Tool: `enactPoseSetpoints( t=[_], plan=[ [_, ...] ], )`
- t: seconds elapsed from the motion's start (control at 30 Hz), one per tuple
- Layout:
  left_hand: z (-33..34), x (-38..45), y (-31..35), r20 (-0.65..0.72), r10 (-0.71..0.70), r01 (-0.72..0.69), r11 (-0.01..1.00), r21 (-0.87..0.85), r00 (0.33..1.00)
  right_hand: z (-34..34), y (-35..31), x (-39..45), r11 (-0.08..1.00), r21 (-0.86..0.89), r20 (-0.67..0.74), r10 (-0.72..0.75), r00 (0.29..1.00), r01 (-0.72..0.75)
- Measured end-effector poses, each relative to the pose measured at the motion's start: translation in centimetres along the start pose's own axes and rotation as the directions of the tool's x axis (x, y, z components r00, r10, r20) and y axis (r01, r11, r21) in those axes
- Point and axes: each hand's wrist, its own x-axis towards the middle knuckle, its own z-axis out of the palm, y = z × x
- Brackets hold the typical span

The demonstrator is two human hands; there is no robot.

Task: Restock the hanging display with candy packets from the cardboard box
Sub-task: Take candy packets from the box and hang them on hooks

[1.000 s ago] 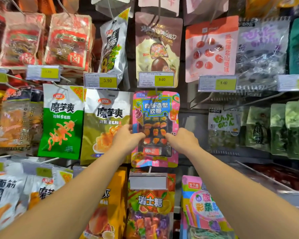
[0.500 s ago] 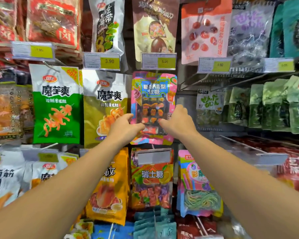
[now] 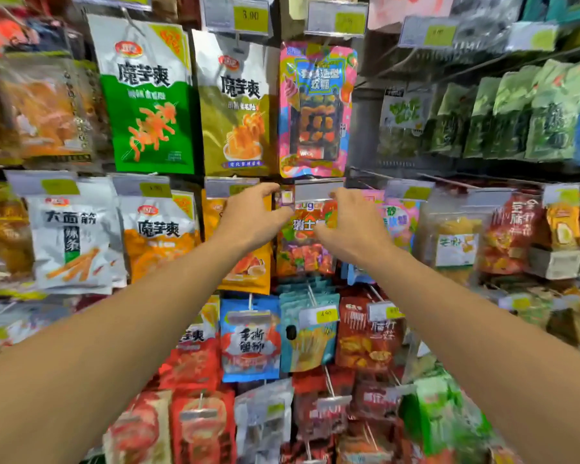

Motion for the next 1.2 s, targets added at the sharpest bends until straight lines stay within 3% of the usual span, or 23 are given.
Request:
enactPoseSetpoints(
  t=[0.2,0.47,0.67,0.93,1.2],
  plan=[
    [0.7,-11.8,-3.4,0.114,-0.139,0.123,0.984,0.132,0.984,3.8,-1.4,-11.0,0.998,0.007,0.194,-0.059,0.979,0.058],
    [1.2,-31.2,-10.8,0.282,-0.415,0.358,0.904,0.234,0.865,11.3,-3.6,-28.2,0.997,0.069,0.545,-0.073,0.835,0.042],
    [-0.6,-41.9,-16.6,0.309,-0.547,0.467,0.833,0.299,0.778,16.4,-7.0,-38.4,0.995,0.088,0.711,-0.099,0.696,0.052],
    [-5.0,-51.3,-28.5,0.362,-0.69,0.577,0.723,0.379,0.627,25.5,-14.1,-47.7,0.994,0.099,0.909,-0.076,0.41,-0.034],
    [-9.9,-54.4,-45.1,0.431,-0.804,0.742,0.568,0.355,0.41,36.9,-23.2,-52.0,0.995,-0.062,0.972,0.079,0.219,-0.084]
  ],
)
